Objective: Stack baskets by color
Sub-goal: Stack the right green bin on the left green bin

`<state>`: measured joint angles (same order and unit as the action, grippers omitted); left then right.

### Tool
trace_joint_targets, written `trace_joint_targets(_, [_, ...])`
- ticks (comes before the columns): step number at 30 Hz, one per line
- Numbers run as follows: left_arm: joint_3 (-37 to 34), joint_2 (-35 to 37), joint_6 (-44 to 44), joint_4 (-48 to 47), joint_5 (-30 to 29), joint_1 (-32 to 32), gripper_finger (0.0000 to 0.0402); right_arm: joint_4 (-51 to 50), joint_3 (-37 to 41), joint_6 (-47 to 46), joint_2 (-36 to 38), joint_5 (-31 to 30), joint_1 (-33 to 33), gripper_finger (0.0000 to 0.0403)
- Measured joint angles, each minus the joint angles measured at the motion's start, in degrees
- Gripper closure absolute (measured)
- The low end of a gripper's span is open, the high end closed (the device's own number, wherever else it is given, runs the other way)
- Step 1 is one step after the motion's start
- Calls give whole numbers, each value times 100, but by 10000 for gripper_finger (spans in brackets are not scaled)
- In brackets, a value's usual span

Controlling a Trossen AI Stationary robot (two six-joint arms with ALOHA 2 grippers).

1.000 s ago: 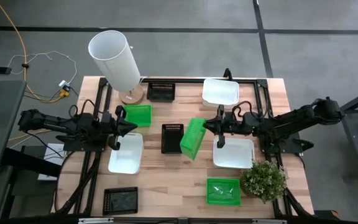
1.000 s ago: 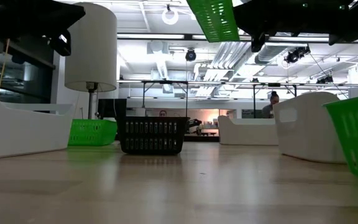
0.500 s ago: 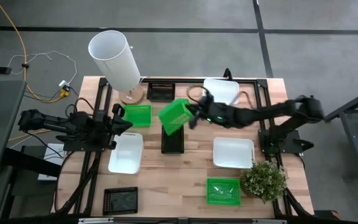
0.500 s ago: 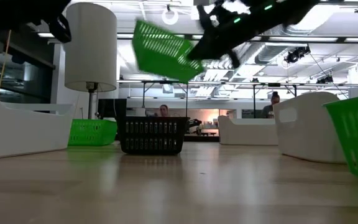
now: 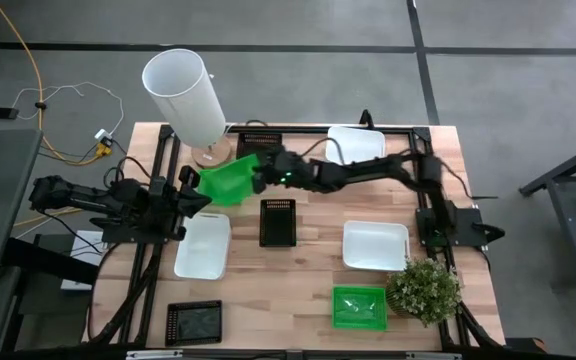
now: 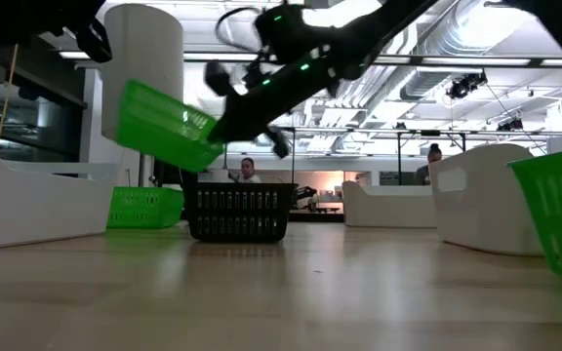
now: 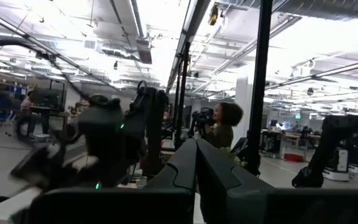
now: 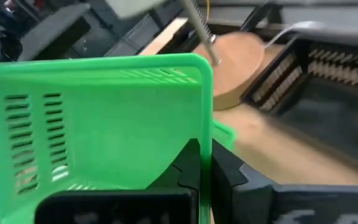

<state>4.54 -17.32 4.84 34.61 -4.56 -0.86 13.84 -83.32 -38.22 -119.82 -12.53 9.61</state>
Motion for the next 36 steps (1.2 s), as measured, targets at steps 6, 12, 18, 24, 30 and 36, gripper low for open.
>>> trace_joint_targets(6, [-2,-2,6,145,106,-2,401,-87,-907,-330,-727,264,-127,403])
trace_joint_targets(12, [-1,-2,7,189,264,-5,401,-108,-1340,-632,-1137,264,-270,403])
trace_joint_targets(18, [-2,-2,7,209,264,-4,401,-219,-1343,-985,-1274,-290,-196,403])
trace_joint_targets(24, [-2,-2,7,290,264,-4,401,-556,-1335,-1076,-1276,-390,-173,403])
trace_joint_targets(30, [-2,-2,7,288,264,-4,401,-842,-1337,-1053,-1274,-380,-175,403])
trace_joint_targets(36, [-2,-2,7,285,264,-4,401,-848,-1337,-903,-1274,-343,-150,403])
